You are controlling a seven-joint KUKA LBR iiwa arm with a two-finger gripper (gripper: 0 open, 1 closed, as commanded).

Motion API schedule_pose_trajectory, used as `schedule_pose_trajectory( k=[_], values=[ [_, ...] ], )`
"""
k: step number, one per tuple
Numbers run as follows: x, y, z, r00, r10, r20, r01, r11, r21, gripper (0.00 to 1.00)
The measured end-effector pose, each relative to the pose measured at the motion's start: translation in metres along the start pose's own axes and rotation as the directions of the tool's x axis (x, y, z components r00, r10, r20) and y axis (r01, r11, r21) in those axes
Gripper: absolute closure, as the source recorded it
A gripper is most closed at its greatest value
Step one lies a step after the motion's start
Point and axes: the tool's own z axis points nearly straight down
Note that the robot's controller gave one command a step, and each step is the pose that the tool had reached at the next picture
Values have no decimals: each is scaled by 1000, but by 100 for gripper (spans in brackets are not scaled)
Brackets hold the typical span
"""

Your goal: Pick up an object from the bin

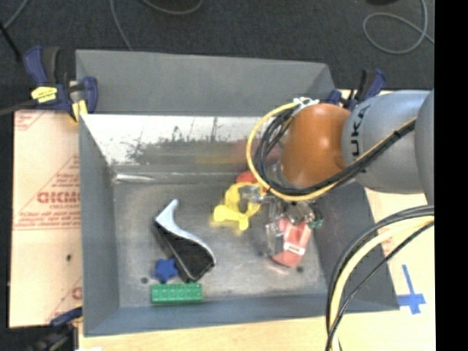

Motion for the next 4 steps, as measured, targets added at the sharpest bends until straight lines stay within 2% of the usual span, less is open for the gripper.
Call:
schedule_pose_trajectory(
  k=[1, 2, 3, 4],
  values=[
    [0, 0, 0, 1000, 0, 0, 0, 1000, 0, 0],
    [-16, 10, -4, 995, -101, -8, 101, 995, 3, 0],
    [-84, 34, -15, 996, 85, 2, -85, 996, 1, 100],
    [-83, 34, -15, 996, 85, 0, -85, 996, 0, 100]
  ],
)
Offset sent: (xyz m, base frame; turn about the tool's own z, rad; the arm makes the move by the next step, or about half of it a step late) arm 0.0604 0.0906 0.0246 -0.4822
